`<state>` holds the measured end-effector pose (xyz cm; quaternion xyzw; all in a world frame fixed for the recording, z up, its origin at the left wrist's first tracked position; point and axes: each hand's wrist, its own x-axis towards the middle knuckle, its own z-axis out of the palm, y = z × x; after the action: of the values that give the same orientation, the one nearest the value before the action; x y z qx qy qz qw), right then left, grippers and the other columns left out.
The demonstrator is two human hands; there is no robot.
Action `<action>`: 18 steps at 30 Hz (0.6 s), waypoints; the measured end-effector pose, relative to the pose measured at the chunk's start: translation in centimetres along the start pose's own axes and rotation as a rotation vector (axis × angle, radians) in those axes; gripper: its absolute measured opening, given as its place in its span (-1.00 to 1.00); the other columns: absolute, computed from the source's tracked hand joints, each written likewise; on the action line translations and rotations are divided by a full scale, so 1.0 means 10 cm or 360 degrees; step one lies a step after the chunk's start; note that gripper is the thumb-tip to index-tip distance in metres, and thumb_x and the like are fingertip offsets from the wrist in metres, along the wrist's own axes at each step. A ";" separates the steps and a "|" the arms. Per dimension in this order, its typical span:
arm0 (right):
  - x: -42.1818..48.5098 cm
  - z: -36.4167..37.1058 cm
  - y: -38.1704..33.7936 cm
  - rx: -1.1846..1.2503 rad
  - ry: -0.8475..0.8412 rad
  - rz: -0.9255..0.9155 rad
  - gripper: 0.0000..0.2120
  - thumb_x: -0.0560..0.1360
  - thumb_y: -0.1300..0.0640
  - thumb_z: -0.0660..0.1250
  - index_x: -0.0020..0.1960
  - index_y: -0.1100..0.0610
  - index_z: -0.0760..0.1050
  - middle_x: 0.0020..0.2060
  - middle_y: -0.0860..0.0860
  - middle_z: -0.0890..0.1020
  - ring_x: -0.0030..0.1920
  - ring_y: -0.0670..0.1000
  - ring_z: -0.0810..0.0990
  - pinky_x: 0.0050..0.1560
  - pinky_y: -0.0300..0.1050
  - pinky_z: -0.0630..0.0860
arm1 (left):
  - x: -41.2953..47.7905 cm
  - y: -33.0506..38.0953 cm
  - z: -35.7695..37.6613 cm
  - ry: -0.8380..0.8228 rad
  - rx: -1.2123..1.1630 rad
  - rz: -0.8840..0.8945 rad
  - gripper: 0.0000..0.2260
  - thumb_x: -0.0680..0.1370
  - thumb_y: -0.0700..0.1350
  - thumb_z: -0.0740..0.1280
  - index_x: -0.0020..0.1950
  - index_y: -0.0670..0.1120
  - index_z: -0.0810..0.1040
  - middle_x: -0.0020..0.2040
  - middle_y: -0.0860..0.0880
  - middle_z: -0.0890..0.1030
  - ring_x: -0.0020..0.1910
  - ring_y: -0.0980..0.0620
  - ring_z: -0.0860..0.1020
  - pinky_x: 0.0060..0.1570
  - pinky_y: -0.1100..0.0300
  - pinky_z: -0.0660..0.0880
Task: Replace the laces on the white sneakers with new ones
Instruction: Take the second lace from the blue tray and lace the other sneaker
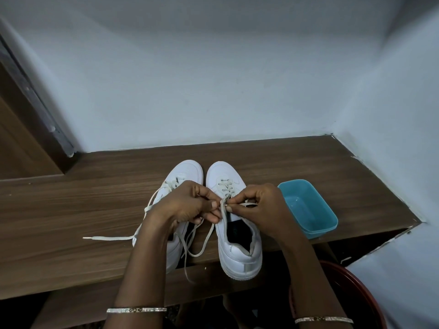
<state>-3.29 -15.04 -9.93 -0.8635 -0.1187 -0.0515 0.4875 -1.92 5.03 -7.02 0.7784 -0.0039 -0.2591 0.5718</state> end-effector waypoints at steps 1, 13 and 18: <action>0.00 -0.01 0.00 0.0012 -0.0014 0.0008 -0.88 0.33 0.16 0.61 -0.15 0.05 0.74 -0.26 -0.13 0.73 -0.19 -0.17 0.68 -0.10 -0.27 0.58 | 0.00 0.00 0.01 0.0013 0.0028 0.0019 -0.91 0.57 -0.31 0.35 0.03 -0.27 0.65 -0.16 -0.18 0.72 -0.30 0.09 0.69 -0.53 0.38 0.38; 0.00 -0.03 0.00 0.0193 -0.0043 0.0169 -0.80 0.26 0.18 0.66 -0.19 0.06 0.70 -0.31 -0.02 0.71 -0.30 -0.01 0.68 -0.33 -0.10 0.62 | 0.02 0.00 0.05 0.0117 0.0318 0.0315 -0.93 0.50 -0.31 0.41 -0.09 -0.19 0.68 -0.30 -0.12 0.71 -0.33 0.04 0.68 -0.53 0.30 0.40; -0.01 -0.05 0.06 0.0114 -0.0066 0.0078 -0.69 0.23 0.00 0.66 -0.08 -0.09 0.66 -0.29 -0.08 0.64 -0.30 0.02 0.61 -0.18 0.06 0.59 | 0.03 -0.01 0.01 0.0181 0.0256 0.0365 -0.91 0.60 -0.22 0.31 -0.06 -0.22 0.55 -0.21 -0.10 0.72 -0.21 -0.02 0.71 -0.49 0.23 0.47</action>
<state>-3.22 -15.75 -10.17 -0.8489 -0.1093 -0.0172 0.5168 -1.70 4.89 -7.27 0.8295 -0.0812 -0.1465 0.5327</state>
